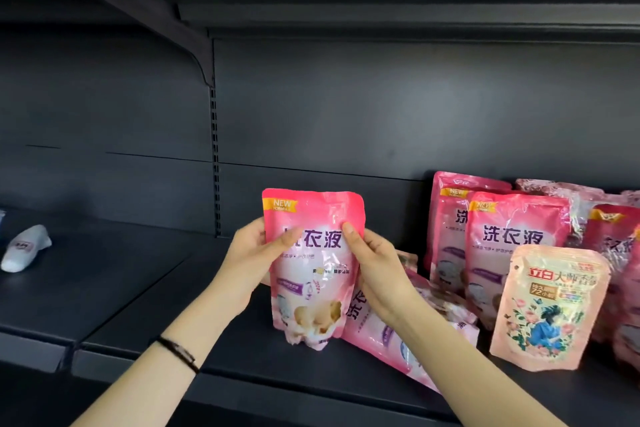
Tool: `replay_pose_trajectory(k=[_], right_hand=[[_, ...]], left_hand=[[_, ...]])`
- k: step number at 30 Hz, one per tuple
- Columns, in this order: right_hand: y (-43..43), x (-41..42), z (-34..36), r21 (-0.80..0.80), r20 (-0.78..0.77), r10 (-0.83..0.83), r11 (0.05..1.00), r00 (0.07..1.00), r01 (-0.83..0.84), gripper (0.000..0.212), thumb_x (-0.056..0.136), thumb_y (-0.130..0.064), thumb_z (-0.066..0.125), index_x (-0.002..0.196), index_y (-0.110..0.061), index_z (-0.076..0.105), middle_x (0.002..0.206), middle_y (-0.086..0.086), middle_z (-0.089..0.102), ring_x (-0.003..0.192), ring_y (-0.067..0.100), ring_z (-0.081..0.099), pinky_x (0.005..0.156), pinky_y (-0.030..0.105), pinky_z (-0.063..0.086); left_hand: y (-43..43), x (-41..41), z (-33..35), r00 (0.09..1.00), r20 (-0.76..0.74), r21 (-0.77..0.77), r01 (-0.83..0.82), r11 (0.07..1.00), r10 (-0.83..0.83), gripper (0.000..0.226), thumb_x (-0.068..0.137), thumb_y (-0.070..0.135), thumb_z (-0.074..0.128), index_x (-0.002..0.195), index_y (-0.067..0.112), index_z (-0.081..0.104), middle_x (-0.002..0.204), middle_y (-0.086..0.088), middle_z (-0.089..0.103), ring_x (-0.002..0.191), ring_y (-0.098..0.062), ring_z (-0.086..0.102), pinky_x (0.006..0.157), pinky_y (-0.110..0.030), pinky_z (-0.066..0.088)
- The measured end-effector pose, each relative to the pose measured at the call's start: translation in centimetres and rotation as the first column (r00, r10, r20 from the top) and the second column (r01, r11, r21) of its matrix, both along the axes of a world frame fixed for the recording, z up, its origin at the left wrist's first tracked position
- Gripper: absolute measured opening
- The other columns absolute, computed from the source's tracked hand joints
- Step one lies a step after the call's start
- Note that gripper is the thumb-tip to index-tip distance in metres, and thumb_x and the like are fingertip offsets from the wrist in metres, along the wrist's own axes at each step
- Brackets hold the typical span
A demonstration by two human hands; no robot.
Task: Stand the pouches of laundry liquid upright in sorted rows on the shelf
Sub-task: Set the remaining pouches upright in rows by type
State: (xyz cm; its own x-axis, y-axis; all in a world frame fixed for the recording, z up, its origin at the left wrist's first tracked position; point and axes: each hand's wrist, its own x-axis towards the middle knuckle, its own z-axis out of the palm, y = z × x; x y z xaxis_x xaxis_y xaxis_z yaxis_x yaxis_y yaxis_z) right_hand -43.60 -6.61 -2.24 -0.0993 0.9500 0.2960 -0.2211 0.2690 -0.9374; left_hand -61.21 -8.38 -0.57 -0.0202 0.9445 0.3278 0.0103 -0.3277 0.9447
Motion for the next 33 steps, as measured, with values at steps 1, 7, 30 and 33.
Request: replay_pose_trajectory(k=[1,7,30,33], right_hand=[[-0.4,0.2,-0.6,-0.001,0.066,-0.018,1.000,0.998,0.018,0.028,0.093,-0.026,0.059,0.102,-0.002,0.067,0.104,0.014,0.073,0.093,0.022,0.069,0.088,0.037,0.056],[-1.6,0.9,-3.0,-0.030,0.171,-0.075,0.996,0.982,0.081,0.023,0.092,-0.019,0.061,0.101,0.001,0.067,0.101,0.016,0.073,0.099,0.032,0.068,0.088,0.041,0.056],[-12.0,22.4,0.7,0.075,-0.089,-0.288,0.953,0.953,0.295,0.016,0.093,-0.012,0.056,0.096,-0.004,0.070,0.094,0.010,0.075,0.084,0.022,0.071,0.072,0.033,0.059],[-12.3,25.0,0.1,0.037,-0.076,-0.304,0.951,0.950,0.308,0.017,0.093,-0.011,0.055,0.097,-0.001,0.068,0.092,0.012,0.074,0.082,0.022,0.070,0.070,0.031,0.059]], left_hand=[[-0.2,-0.3,-0.9,0.999,-0.026,-0.007,0.028,1.000,-0.028,0.033,0.071,0.033,0.071,0.102,0.023,0.064,0.093,0.009,0.074,0.079,-0.003,0.070,0.053,-0.015,0.050],[-0.8,-1.2,-5.3,0.989,-0.095,-0.077,0.108,0.991,-0.115,0.039,0.077,0.017,0.071,0.114,0.022,0.062,0.102,0.003,0.074,0.096,-0.013,0.070,0.078,-0.026,0.056],[-7.4,22.4,-2.1,0.967,0.060,0.087,0.241,0.967,-0.246,0.021,0.075,0.005,0.074,0.095,0.003,0.068,0.088,-0.005,0.076,0.084,-0.017,0.073,0.063,-0.023,0.057],[-7.6,25.1,-3.0,0.967,0.061,0.081,0.241,0.967,-0.246,0.026,0.076,0.005,0.074,0.101,0.002,0.067,0.093,-0.006,0.075,0.088,-0.017,0.072,0.069,-0.024,0.058]])
